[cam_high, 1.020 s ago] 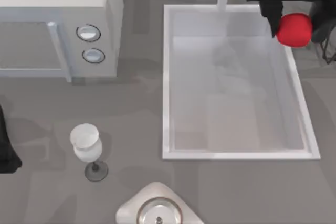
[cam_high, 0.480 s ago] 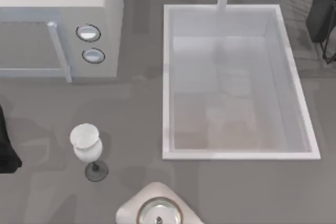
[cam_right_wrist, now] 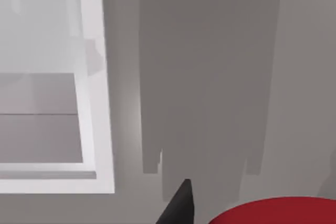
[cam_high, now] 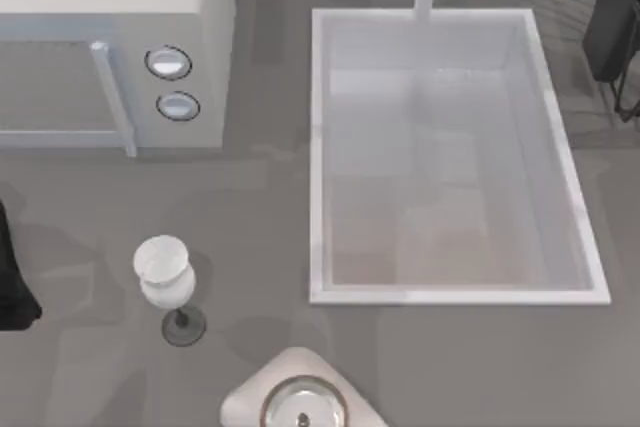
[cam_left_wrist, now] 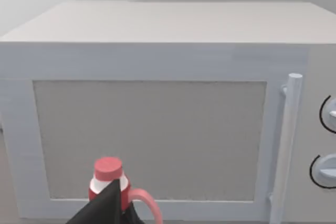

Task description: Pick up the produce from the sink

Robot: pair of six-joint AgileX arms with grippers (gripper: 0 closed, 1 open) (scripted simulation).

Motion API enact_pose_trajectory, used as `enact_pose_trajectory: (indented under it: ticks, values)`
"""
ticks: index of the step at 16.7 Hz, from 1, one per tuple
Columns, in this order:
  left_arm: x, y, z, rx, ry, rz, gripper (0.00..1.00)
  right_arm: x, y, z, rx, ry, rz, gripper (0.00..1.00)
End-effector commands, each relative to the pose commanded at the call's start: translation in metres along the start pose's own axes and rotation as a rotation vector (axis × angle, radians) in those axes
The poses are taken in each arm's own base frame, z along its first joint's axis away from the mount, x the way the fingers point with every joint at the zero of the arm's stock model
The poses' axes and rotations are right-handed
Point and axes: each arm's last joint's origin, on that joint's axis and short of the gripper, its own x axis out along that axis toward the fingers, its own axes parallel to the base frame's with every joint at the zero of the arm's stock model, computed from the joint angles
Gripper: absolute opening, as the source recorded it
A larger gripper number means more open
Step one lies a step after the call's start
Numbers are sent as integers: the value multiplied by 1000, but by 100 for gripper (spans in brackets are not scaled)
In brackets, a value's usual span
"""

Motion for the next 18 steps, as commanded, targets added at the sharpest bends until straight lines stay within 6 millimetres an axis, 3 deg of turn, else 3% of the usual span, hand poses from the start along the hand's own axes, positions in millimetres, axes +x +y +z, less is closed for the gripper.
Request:
enact_pose_trajectory:
  ticks: [8, 13, 18]
  values:
    - [0, 0, 0, 0, 0, 0, 100, 91, -1, 0, 1, -11, 1, 0]
    - [0, 0, 0, 0, 0, 0, 100, 98, -1, -1, 1, -7, 1, 0]
    - [0, 0, 0, 0, 0, 0, 100, 98, -1, -1, 1, -7, 1, 38]
